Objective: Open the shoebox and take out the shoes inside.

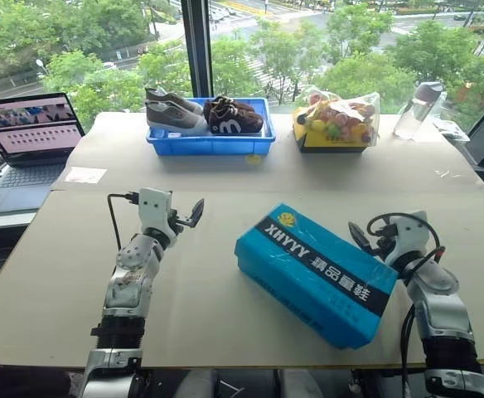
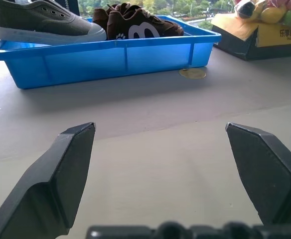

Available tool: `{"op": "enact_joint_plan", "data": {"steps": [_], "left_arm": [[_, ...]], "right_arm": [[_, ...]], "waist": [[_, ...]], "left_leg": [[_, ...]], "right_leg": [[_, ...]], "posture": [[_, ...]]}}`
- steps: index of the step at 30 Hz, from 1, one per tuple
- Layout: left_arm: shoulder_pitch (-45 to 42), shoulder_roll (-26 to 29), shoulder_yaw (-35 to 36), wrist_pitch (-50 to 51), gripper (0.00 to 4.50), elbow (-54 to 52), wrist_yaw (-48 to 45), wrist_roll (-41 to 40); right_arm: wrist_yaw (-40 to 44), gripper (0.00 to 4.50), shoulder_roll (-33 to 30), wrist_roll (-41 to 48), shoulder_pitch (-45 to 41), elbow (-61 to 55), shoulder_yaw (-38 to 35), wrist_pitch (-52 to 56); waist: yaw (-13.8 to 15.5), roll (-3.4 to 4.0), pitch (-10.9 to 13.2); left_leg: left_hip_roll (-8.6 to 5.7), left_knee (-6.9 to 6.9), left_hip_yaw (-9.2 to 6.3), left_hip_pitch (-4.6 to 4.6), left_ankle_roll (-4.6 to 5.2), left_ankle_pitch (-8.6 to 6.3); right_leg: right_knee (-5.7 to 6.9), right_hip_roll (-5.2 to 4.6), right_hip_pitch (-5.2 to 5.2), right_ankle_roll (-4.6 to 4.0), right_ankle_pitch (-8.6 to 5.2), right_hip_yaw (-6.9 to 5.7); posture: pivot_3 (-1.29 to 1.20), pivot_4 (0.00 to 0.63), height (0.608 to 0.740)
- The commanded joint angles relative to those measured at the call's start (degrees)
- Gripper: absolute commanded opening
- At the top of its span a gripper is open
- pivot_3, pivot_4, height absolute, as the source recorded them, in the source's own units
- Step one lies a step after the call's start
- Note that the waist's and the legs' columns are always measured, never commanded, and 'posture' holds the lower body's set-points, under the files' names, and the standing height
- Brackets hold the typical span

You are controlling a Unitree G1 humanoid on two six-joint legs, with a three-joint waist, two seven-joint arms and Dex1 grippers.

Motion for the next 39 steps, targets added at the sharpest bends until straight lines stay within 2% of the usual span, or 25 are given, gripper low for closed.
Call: {"op": "enact_joint_plan", "data": {"steps": [1, 6, 7, 10, 14, 16, 20, 21, 25, 31, 36, 39], "left_arm": [[-1.6, 0.2, 1.4, -1.4, 4.50, -0.6, -2.7, -3.2], [-8.2, 4.0, 2.9, -4.9, 4.50, 7.5, -11.0, -6.1], [-9.6, 4.7, 2.8, -6.0, 4.24, 9.7, -12.3, -5.9], [-14.9, 6.3, 1.2, -9.8, 3.51, 18.0, -18.3, -4.8], [-23.8, 4.6, 1.3, -14.3, 2.04, 29.8, -24.2, -6.1], [-29.3, 3.5, -0.5, -17.7, 1.37, 37.5, -27.5, -3.9], [-35.4, 1.4, -3.4, -20.2, 0.01, 47.8, -38.1, -2.6], [-35.2, 1.3, -4.9, -19.6, 0.00, 48.5, -43.1, -2.3], [-31.2, 3.6, -11.8, -16.4, 0.00, 46.3, -59.6, 0.1], [-26.7, 5.9, -15.4, -13.6, 0.00, 39.6, -64.9, 1.5], [-20.2, 6.8, -14.2, -5.2, 0.00, 25.8, -62.9, -1.9], [-16.3, 8.4, -11.5, 5.2, 0.00, 14.8, -61.2, -7.2]], "right_arm": [[0.3, 4.49, -1.7, 0.4, -0.4, -2.2, -1.6, -1.4], [3.4, 4.49, -8.9, 2.6, 5.0, -9.4, -7.0, 0.7], [4.3, 4.50, -10.1, 3.0, 6.2, -10.7, -7.8, 1.2], [6.9, 3.80, -13.8, 5.6, 11.8, -17.3, -12.5, 4.7], [9.3, 2.36, -17.2, 7.1, 21.2, -26.5, -19.3, 10.5], [11.5, 1.73, -18.4, 8.2, 27.6, -32.7, -23.8, 15.6], [14.8, 0.35, -18.4, 15.8, 37.0, -45.1, -30.1, 28.8], [15.4, 0.02, -18.0, 18.0, 38.7, -47.9, -30.9, 31.0], [14.1, 0.02, -15.2, 26.2, 40.7, -55.0, -31.3, 37.9], [10.6, 0.02, -13.9, 29.8, 38.5, -58.1, -24.7, 42.2], [9.0, 0.02, -14.6, 23.3, 24.0, -50.2, -8.2, 37.4], [11.3, 0.02, -13.9, 18.3, 13.0, -39.9, -0.3, 32.4]], "waist": [[0.0, 0.00, 0.0], [0.4, 0.01, 0.0], [0.5, 0.01, 0.0], [0.6, 0.01, 0.0], [0.6, 0.00, 0.0], [0.9, -0.02, 0.0], [1.1, -0.04, 0.0], [0.8, -0.03, 0.0], [-0.6, -0.02, 0.0], [-0.7, -0.04, 0.0], [-1.0, -0.02, 0.0], [-1.4, -0.01, 0.0]], "left_leg": [[0.00, 0.00, 0.00, 0.00, 0.00, 0.00], [-0.03, 0.01, 0.00, -0.10, 0.00, 0.00], [-0.04, 0.01, 0.01, -0.10, 0.01, 0.00], [-0.04, 0.01, 0.02, -0.08, 0.04, -0.02], [-0.04, 0.02, 0.04, -0.07, 0.04, -0.02], [-0.06, 0.07, 0.05, -0.13, 0.06, -0.03], [-0.06, 0.10, 0.04, -0.20, 0.18, -0.10], [-0.06, 0.13, 0.05, -0.21, 0.21, -0.12], [0.04, 0.15, 0.08, -0.17, 0.28, -0.16], [0.14, 0.30, 0.02, -0.21, 0.29, -0.17], [0.27, 0.56, -0.07, -0.22, 0.42, -0.26], [0.30, 0.57, -0.04, -0.13, 0.42, -0.26]], "right_leg": [[0.00, 0.00, 0.00, 0.00, 0.00, 0.00], [0.00, -0.01, -0.05, 0.01, -0.01, -0.06], [-0.03, -0.01, -0.04, 0.02, -0.01, -0.05], [-0.06, -0.01, 0.03, 0.03, -0.02, -0.06], [-0.08, -0.01, 0.09, 0.06, -0.04, -0.06], [-0.07, -0.03, 0.05, 0.08, -0.05, -0.06], [-0.12, -0.02, 0.07, 0.13, -0.08, -0.11], [-0.14, -0.03, 0.09, 0.14, -0.09, -0.08], [-0.09, 0.02, 0.13, 0.36, -0.22, -0.03], [-0.02, 0.03, 0.05, 0.35, -0.21, 0.00], [-0.04, -0.04, 0.07, 0.39, -0.20, 0.11], [-0.02, 0.05, 0.05, 0.38, -0.20, 0.13]], "posture": [[0.00, 0.150, 0.740], [0.00, 0.150, 0.740], [0.00, 0.150, 0.740], [0.00, 0.150, 0.740], [0.00, 0.150, 0.740], [0.00, 0.150, 0.740], [0.00, 0.150, 0.740], [0.00, 0.150, 0.740], [0.00, 0.150, 0.740], [0.00, 0.150, 0.740], [0.00, 0.150, 0.740], [0.00, 0.150, 0.740]]}}
